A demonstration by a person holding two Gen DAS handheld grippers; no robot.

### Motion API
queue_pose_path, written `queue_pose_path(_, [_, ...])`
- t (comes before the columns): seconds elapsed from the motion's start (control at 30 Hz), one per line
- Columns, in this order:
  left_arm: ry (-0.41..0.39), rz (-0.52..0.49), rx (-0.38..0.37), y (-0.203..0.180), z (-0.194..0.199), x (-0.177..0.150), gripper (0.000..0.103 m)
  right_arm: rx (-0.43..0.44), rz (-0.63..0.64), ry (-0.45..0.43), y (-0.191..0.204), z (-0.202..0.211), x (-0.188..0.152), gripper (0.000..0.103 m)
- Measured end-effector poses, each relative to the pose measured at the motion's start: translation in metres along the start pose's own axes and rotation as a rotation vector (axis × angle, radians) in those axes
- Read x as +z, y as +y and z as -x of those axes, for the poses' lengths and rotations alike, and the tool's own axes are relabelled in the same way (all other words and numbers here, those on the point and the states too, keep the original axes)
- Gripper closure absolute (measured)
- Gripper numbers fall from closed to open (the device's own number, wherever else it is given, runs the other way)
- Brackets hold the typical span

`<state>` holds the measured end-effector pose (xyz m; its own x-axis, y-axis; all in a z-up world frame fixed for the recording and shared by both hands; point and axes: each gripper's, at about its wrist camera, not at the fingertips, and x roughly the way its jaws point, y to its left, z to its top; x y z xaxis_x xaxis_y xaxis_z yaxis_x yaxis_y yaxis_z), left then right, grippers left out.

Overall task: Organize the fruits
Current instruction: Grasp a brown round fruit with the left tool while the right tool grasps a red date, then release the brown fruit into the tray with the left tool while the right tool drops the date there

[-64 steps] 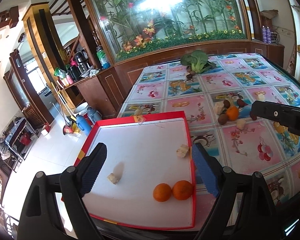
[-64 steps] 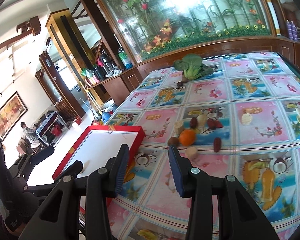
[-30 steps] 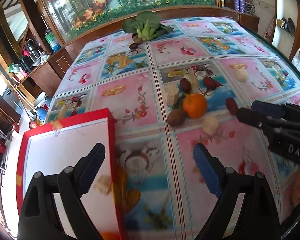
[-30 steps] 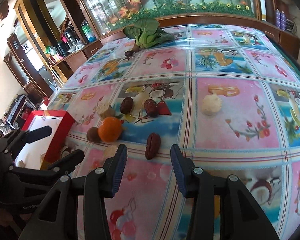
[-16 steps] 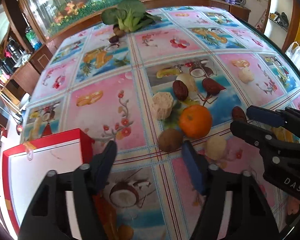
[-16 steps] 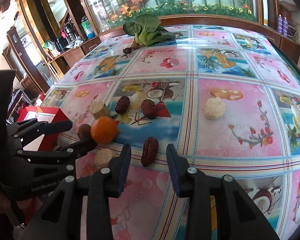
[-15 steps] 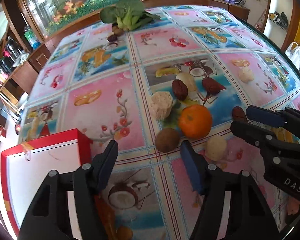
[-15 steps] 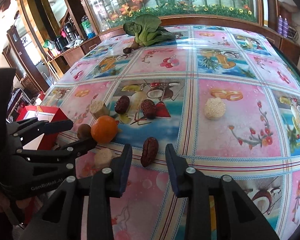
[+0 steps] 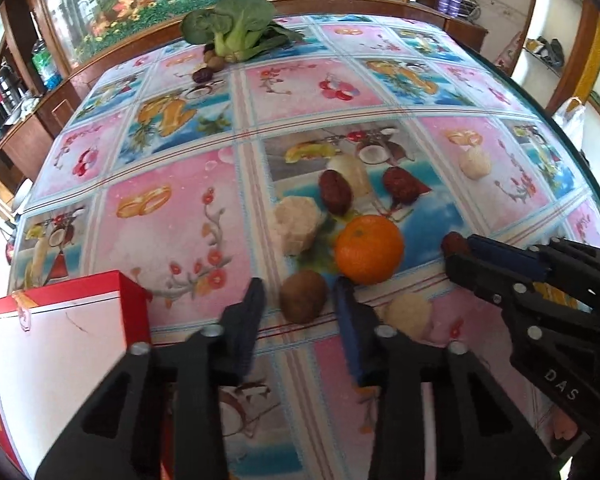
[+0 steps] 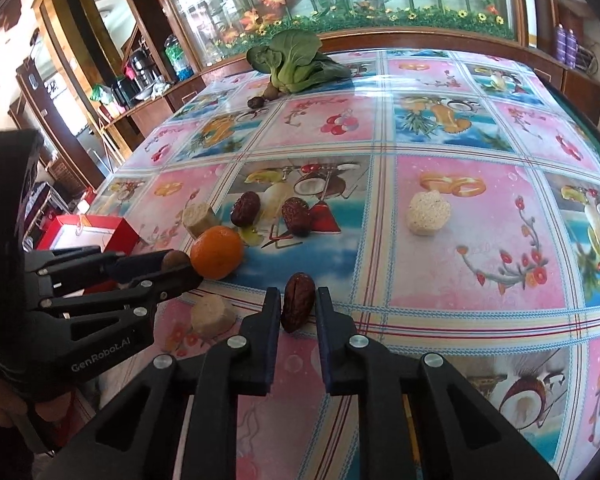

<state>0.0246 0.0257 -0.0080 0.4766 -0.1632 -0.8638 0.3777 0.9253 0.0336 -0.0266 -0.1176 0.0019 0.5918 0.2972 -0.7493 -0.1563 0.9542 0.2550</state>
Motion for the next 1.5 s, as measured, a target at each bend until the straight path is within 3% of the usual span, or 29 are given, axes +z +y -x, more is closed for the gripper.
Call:
queue_pose_path(0.07, [0.000,0.003,-0.008,-0.002,0.000,0.000,0.078,0.000,-0.006,-0.011,-0.001,0.002,0.000,0.088])
queue_pose_path(0.27, [-0.019,0.025,-0.003,-0.003,0.009,-0.006,0.078,-0.003,-0.026,-0.053,-0.005,0.010,0.000,0.088])
queue_pose_path(0.57, [-0.163,0.070,0.043,0.014,0.086,-0.044,0.078,0.075,-0.091,-0.064,0.002,0.019,-0.009,0.088])
queue_pose_path(0.7, [-0.204,0.108,0.084,0.032,0.113,-0.069,0.078,0.142,-0.068,-0.061,0.034,0.026,-0.015,0.088])
queue_pose_path(1.0, [-0.215,0.233,0.191,0.091,0.139,-0.122,0.078,0.269,0.111,-0.054,0.138,0.032,-0.017,0.088])
queue_pose_path(1.2, [-0.217,0.292,0.228,0.120,0.147,-0.153,0.077,0.297,0.218,0.004,0.191,0.014,-0.031,0.088])
queue_pose_path(1.5, [-0.220,0.340,0.264,0.144,0.154,-0.183,0.077,0.302,0.267,0.076,0.227,-0.015,-0.041,0.088])
